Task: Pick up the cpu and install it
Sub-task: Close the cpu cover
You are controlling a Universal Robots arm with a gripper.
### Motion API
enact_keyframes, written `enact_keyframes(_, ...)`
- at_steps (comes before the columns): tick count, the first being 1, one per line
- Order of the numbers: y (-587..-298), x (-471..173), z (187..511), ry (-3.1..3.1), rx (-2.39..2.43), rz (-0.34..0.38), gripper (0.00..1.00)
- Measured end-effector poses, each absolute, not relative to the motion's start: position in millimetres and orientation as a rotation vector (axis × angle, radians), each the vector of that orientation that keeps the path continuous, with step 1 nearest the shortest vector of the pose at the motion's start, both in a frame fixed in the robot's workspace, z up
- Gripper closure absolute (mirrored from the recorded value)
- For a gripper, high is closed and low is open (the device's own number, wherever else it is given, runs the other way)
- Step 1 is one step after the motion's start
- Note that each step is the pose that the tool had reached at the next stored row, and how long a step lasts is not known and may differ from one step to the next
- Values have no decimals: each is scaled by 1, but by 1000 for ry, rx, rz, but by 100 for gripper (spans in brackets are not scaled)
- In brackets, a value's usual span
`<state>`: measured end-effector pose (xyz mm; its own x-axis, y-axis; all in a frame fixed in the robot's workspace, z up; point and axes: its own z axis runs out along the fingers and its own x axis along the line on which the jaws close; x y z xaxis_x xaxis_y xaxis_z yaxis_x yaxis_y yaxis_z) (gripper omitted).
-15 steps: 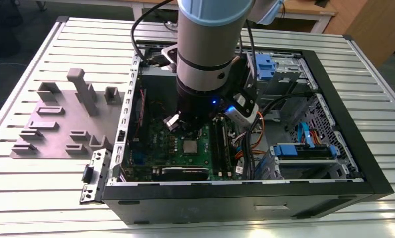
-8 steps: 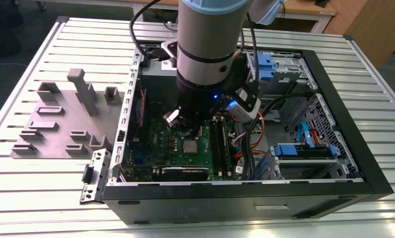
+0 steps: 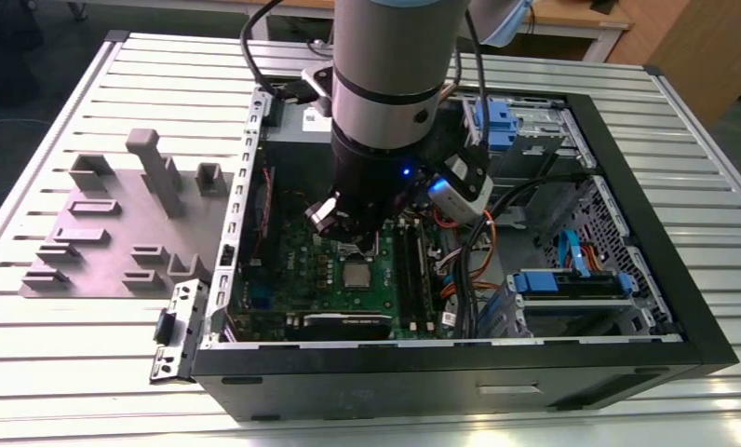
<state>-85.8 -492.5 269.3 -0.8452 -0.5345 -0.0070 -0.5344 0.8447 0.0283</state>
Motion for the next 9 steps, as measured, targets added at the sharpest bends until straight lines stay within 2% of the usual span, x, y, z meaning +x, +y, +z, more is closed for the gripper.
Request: enact_keyframes(9, -492, -86, 269, -3015, 873, -40, 90)
